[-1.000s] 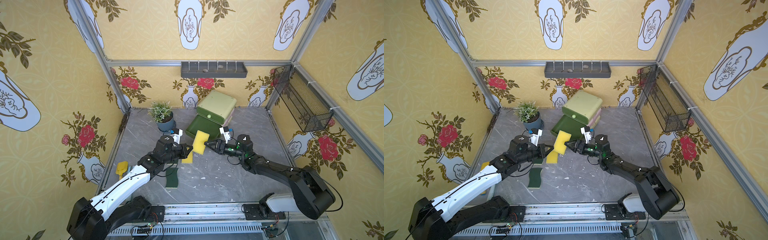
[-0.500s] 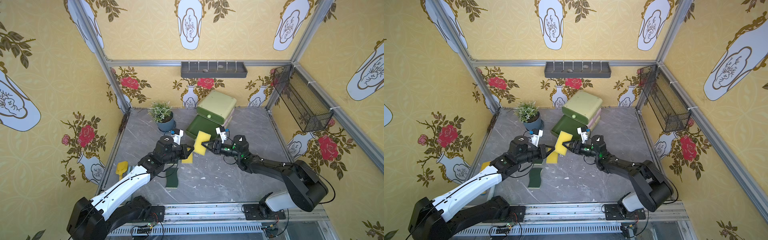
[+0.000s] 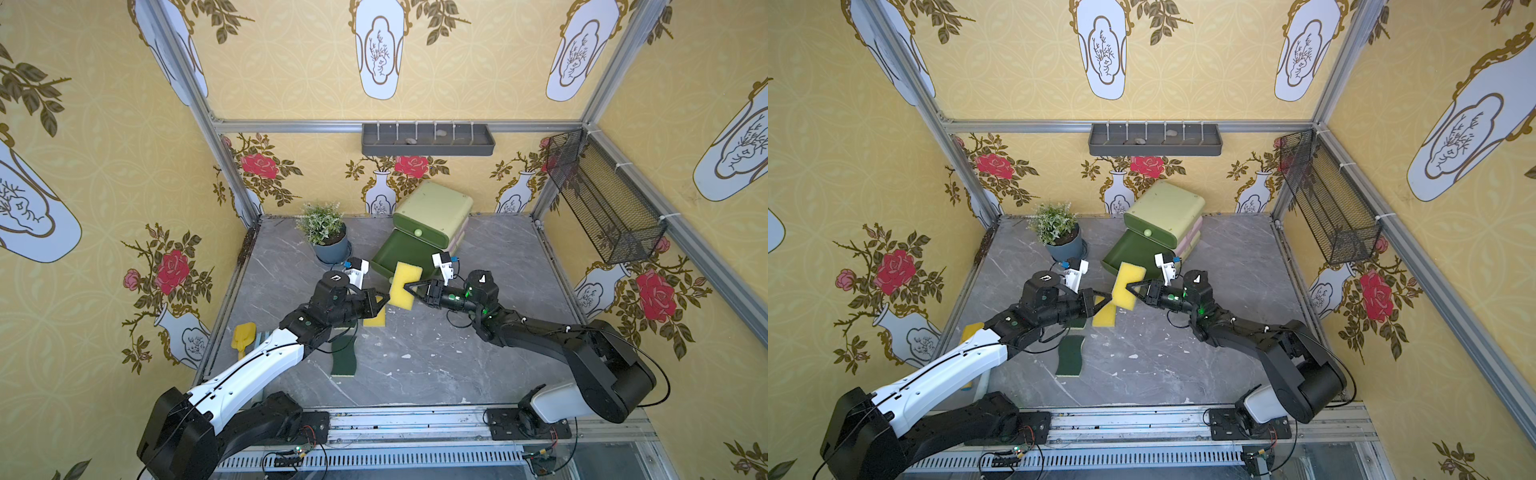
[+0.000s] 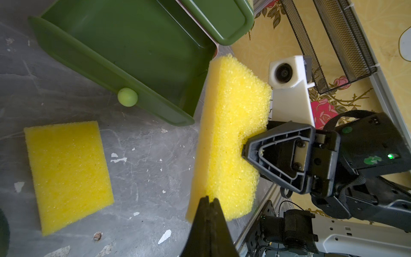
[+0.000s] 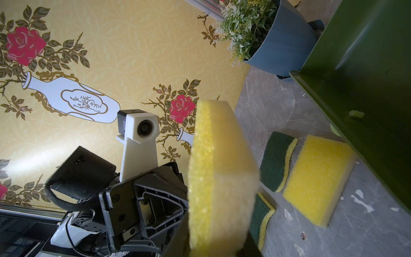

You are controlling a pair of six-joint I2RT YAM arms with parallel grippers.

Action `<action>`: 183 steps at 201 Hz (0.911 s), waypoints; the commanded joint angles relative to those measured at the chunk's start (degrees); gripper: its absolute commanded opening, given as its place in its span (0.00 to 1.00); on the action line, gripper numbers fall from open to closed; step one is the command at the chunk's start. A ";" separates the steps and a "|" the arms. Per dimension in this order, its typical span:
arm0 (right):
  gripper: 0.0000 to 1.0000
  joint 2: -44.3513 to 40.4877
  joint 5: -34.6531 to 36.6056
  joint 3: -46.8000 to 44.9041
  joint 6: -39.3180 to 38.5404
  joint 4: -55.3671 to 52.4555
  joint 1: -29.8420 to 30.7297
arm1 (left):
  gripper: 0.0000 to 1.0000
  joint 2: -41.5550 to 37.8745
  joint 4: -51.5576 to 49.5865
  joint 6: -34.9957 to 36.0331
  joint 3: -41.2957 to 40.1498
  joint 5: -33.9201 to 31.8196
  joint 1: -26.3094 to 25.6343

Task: Take the sponge out of the drawer
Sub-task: Pick up the sponge from the drawer.

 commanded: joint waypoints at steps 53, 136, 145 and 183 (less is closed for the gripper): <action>0.20 -1.81 -0.56 -0.13 -0.94 -2.46 0.12 | 0.59 -0.51 -6.41 6.07 5.54 -4.31 0.08; 0.20 -6.21 5.32 -2.68 -3.86 -13.27 8.07 | 1.00 -0.29 -24.10 22.66 21.19 -12.01 5.17; 0.20 -5.81 6.48 -2.70 -3.76 -13.63 9.92 | 1.00 -0.19 -23.11 22.83 20.88 -11.48 6.92; 0.20 -1.88 10.90 -2.20 -1.97 -13.41 17.41 | 1.00 1.63 -18.52 28.63 19.33 -13.36 10.63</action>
